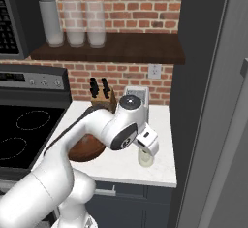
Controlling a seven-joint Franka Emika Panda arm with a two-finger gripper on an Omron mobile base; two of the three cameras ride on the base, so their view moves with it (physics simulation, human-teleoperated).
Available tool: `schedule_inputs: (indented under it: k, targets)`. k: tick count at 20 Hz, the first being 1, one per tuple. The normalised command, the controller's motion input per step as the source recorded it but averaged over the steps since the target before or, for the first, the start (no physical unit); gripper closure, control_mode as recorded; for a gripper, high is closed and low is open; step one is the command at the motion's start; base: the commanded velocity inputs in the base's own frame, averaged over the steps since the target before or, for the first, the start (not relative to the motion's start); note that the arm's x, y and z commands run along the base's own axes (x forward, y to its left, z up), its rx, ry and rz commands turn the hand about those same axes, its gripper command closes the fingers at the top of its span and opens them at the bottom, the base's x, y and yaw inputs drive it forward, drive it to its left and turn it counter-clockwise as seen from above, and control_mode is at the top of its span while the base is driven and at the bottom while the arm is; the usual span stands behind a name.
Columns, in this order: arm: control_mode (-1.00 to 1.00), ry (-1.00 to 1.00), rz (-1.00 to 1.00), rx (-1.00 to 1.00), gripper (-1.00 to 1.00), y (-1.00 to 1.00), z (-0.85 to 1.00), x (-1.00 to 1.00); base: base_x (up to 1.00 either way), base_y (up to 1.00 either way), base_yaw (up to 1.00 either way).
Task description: Grab a lemon wedge from the fridge and one ice cube from the ice bowl, and put them in the glass of lemonade.
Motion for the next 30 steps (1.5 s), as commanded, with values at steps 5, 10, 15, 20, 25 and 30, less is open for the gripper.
schedule_inputs:
  k: [5,10,15,20,25,30]
  targets:
    - [-1.0,-0.01,0.07,0.0,-1.0,0.55,0.16,-0.18,0.0,0.0,0.0]
    - [-1.0,0.02,0.0,-0.03,-1.0,0.82,0.49,-0.16,0.0,0.0,0.0]
    - [-1.0,0.14,0.0,-0.16,-1.0,1.0,0.63,-0.26,0.0,0.0,0.0]
    - [-1.0,0.02,0.0,-0.03,-1.0,0.6,0.13,-0.33,0.0,0.0,0.0]
    - [-1.0,-0.03,0.0,0.04,-1.0,0.38,0.0,-0.65,0.0,0.0,0.0]
    - [-1.0,-0.1,0.0,0.06,-1.0,0.13,-0.03,-0.64,0.0,0.0,0.0]
